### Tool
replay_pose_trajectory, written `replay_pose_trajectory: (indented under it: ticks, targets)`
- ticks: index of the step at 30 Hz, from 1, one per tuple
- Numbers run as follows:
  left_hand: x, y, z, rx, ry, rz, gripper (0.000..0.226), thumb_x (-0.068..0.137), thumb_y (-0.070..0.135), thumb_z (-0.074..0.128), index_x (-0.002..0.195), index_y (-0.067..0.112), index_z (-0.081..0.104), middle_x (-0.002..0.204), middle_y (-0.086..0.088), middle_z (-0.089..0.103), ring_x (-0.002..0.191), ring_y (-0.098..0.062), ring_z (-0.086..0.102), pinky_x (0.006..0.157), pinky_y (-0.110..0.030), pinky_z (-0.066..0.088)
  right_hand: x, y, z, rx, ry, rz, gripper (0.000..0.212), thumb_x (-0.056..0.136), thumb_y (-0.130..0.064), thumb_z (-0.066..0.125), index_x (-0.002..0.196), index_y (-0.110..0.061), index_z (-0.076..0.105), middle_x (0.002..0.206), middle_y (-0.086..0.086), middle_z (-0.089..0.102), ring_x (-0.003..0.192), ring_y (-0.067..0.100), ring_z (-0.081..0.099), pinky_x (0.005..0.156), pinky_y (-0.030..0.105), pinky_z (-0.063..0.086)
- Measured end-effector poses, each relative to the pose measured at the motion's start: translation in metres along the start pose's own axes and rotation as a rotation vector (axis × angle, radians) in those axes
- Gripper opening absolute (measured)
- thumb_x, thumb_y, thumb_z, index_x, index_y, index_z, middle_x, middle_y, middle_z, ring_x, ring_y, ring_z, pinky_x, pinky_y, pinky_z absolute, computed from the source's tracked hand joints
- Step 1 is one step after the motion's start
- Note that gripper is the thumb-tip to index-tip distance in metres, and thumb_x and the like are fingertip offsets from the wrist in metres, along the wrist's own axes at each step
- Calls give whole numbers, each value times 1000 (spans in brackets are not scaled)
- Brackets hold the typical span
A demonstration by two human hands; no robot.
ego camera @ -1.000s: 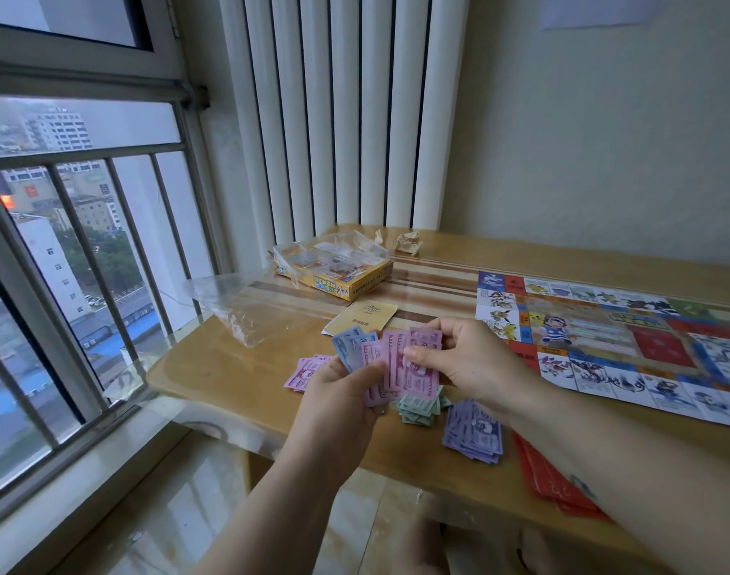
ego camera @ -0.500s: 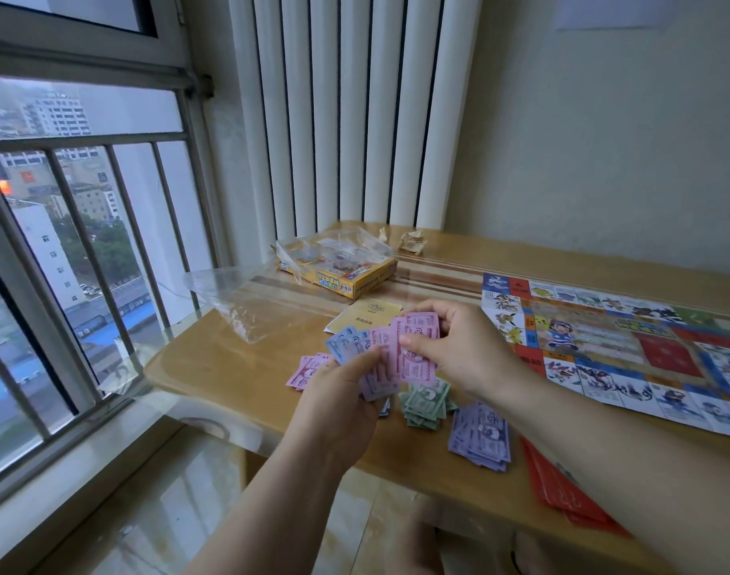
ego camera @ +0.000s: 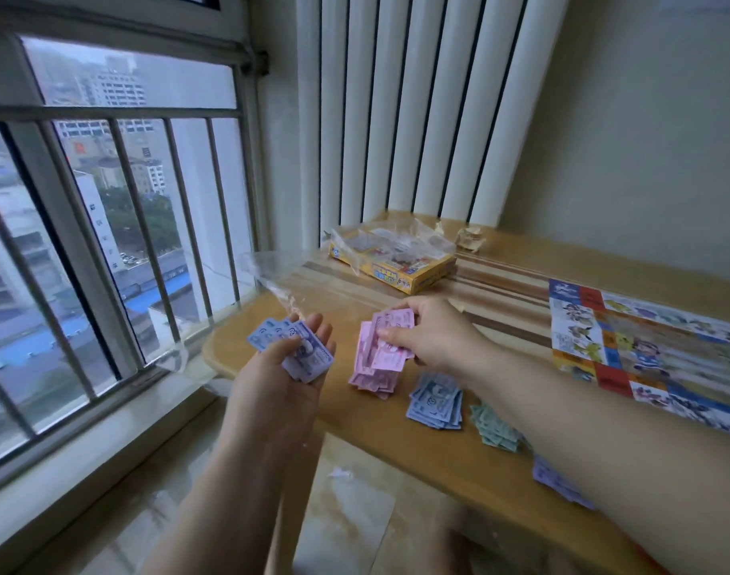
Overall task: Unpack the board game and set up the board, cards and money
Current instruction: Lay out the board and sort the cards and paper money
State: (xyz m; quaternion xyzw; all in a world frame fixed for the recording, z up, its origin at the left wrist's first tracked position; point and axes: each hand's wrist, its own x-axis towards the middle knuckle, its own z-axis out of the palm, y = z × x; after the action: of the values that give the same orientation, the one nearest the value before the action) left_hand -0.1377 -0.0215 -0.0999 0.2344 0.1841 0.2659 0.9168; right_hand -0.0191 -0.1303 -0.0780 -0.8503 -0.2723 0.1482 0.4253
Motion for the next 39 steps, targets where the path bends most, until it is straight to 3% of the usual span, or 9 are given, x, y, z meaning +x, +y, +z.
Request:
replay_pose_trajectory:
  ticks: [4,13,19,24,27,30,32,35,39]
  targets:
    - [5,3,-8,30,8,4,35,96,-3,30,126,7,44,106,-12,63,94,-23,61,77,-31,47,5,-6,13,-47,-20,27,28,83,-13,71,110,-13,64,103,9,69,89,23,68,76,31,52]
    - [10,-4,-10,31,61,-45,34,96,-5,30,126,4,44,110,-17,61,113,-29,55,83,-36,44,8,2,21,-55,14,47,24,81,-15,74,102,-15,62,102,9,69,86,21,66,75,30,51]
    - [6,3,-12,51,23,-56,35,97,-2,29,129,2,43,113,-17,61,109,-28,56,84,-37,44,9,10,14,-385,83,-31,56,80,-40,72,125,-11,59,125,2,60,113,16,55,92,27,43]
    - [-6,-7,-3,97,-121,-168,38,90,-13,26,119,-2,47,114,-22,61,97,-28,62,75,-38,52,-17,4,-14,-181,75,-94,31,87,-34,66,114,-18,63,94,-6,63,79,5,58,65,17,42]
    - [-17,-24,6,146,-251,-220,30,86,-17,36,106,-7,55,102,-23,67,89,-27,68,76,-36,59,-42,-1,-26,-51,-12,-128,21,86,-34,67,102,-19,66,89,-2,70,82,14,66,75,29,50]
    - [-28,-41,15,255,-382,-253,28,76,-11,47,100,-5,61,86,-17,70,73,-20,70,69,-28,58,-62,3,-38,-2,-54,-114,22,79,-34,74,91,-18,66,76,-8,67,62,-1,60,63,15,46]
    - [-34,-51,22,317,-452,-277,28,76,-8,48,100,-3,62,85,-15,71,73,-19,70,69,-27,58,-68,10,-46,-17,-48,-74,21,75,-33,77,83,-18,65,73,-6,63,61,1,55,64,20,46]
    - [-43,-63,34,426,-468,-282,24,88,-10,43,99,0,62,81,-13,71,70,-17,69,65,-27,57,-75,18,-60,49,-54,-25,19,73,-24,80,77,-13,65,74,3,66,67,12,58,73,38,51]
    - [-53,-71,45,422,-435,-308,23,91,-11,39,100,-5,59,81,-19,71,66,-23,71,54,-27,57,-84,29,-77,42,-21,9,15,80,-24,74,84,-9,72,81,10,72,69,13,60,70,32,47]
